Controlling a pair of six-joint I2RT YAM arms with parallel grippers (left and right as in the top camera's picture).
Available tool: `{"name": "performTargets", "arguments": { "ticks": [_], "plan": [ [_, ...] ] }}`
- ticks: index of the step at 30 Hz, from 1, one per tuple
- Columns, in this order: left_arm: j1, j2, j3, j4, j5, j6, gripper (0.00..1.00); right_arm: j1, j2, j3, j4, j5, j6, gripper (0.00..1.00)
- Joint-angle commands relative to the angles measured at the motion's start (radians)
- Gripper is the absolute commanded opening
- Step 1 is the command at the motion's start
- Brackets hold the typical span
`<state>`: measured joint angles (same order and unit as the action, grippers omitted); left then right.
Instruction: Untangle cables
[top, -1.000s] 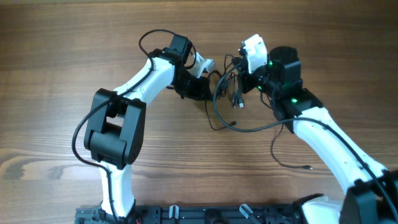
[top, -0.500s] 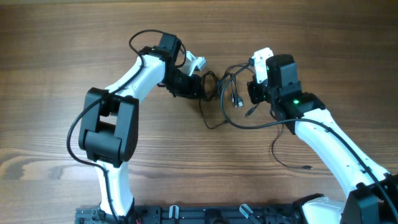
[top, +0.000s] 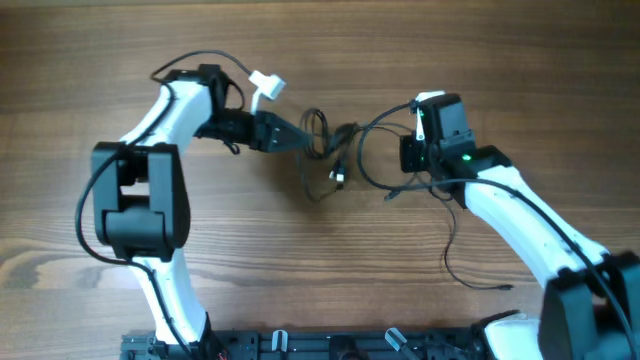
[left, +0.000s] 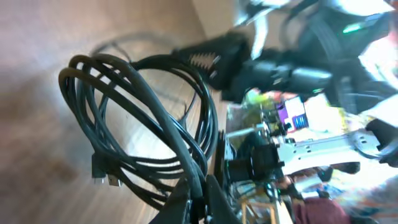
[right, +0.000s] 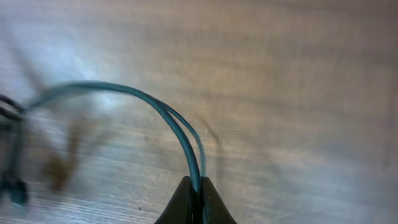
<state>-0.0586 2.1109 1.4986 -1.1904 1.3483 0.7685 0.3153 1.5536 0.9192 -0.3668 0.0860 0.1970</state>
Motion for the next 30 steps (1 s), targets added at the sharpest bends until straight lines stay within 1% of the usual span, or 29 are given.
{"name": "performTargets", "arguments": {
  "ticks": [1, 5, 6, 9, 12, 13, 14, 17, 19, 23, 25, 26, 27, 28, 29, 30],
  "plan": [
    [0.041, -0.009, 0.003, -0.004, 0.083, 0.088, 0.04, -0.003, 0.05, 0.01, -0.024, -0.026, 0.103, 0.04],
    [0.047, -0.009, 0.003, -0.004, 0.083, 0.089, 0.04, -0.003, 0.074, 0.01, -0.052, -0.129, 0.101, 0.07],
    [0.045, -0.009, 0.003, -0.004, 0.083, 0.089, 0.04, -0.003, 0.079, 0.01, -0.066, -0.146, 0.102, 0.09],
    [0.043, -0.009, 0.003, -0.004, 0.083, 0.089, 0.04, -0.003, 0.079, 0.01, -0.101, -0.147, 0.101, 0.15],
    [0.043, -0.009, 0.003, -0.004, 0.083, 0.089, 0.04, -0.006, 0.079, 0.01, -0.125, -0.171, 0.102, 0.17],
    [0.043, -0.009, 0.003, -0.004, 0.083, 0.089, 0.04, -0.01, 0.077, 0.011, -0.125, -0.199, 0.102, 0.31],
    [0.043, -0.009, 0.003, -0.004, 0.083, 0.089, 0.04, -0.017, 0.073, 0.017, -0.126, -0.25, 0.1, 0.42],
    [0.043, -0.009, 0.003, -0.004, 0.083, 0.089, 0.04, -0.05, 0.041, 0.056, -0.145, -0.416, 0.094, 0.58],
    [0.043, -0.009, 0.003, -0.004, 0.083, 0.088, 0.04, -0.071, 0.016, 0.088, -0.151, -0.52, 0.094, 0.62],
    [0.043, -0.009, 0.003, -0.004, 0.083, 0.089, 0.04, -0.091, -0.023, 0.121, -0.111, -0.688, 0.11, 0.65],
    [0.043, -0.009, 0.003, -0.004, 0.082, 0.088, 0.04, -0.091, -0.033, 0.121, -0.063, -0.748, 0.191, 0.75],
    [0.043, -0.009, 0.003, -0.004, 0.079, 0.088, 0.04, -0.091, -0.032, 0.121, -0.047, -0.762, 0.234, 0.78],
    [0.043, -0.009, 0.003, -0.004, 0.075, 0.089, 0.04, -0.09, -0.031, 0.119, -0.041, -0.764, 0.266, 0.78],
    [0.043, -0.009, 0.003, -0.003, 0.069, 0.089, 0.04, -0.085, -0.027, 0.112, -0.019, -0.759, 0.341, 0.73],
    [0.043, -0.009, 0.003, -0.003, 0.067, 0.089, 0.04, -0.081, -0.024, 0.105, 0.0, -0.76, 0.393, 0.71],
    [0.043, -0.009, 0.003, -0.003, 0.067, 0.089, 0.04, -0.074, -0.019, 0.094, 0.026, -0.76, 0.467, 0.67]
  ]
}}
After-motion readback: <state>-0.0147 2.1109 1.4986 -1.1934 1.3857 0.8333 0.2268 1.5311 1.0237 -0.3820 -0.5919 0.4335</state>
